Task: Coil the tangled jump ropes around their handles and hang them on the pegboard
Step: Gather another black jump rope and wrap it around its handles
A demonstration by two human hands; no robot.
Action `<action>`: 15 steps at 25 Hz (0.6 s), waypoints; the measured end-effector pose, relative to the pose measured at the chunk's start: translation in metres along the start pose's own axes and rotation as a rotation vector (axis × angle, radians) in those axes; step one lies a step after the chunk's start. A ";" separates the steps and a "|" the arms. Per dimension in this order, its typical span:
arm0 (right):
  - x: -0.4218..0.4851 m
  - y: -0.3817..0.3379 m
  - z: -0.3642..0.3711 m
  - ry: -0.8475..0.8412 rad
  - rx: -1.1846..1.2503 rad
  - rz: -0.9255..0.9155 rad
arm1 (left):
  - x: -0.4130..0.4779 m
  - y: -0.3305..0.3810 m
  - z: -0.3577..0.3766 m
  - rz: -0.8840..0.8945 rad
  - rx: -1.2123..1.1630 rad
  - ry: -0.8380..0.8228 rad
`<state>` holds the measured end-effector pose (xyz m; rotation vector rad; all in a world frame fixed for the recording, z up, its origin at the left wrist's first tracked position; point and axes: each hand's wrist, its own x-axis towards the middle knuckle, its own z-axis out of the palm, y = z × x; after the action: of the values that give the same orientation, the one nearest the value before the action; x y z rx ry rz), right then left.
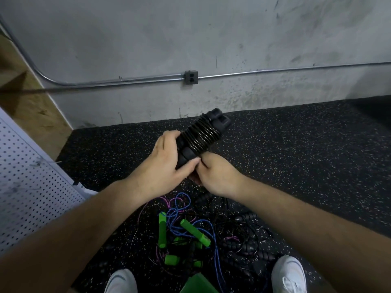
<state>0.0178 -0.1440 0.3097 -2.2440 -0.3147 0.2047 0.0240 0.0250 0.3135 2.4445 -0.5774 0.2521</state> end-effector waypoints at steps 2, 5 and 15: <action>-0.001 -0.001 0.004 0.019 -0.013 -0.045 | 0.002 -0.003 0.001 -0.056 -0.090 -0.005; -0.003 -0.004 0.008 0.170 -0.052 -0.132 | 0.004 -0.008 -0.001 -0.092 -0.244 -0.007; -0.017 -0.015 -0.008 0.343 0.092 -0.292 | 0.008 0.004 -0.013 -0.195 -0.683 0.045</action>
<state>0.0015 -0.1460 0.3268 -2.0667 -0.4311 -0.3107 0.0288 0.0269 0.3282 1.8078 -0.3270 0.0176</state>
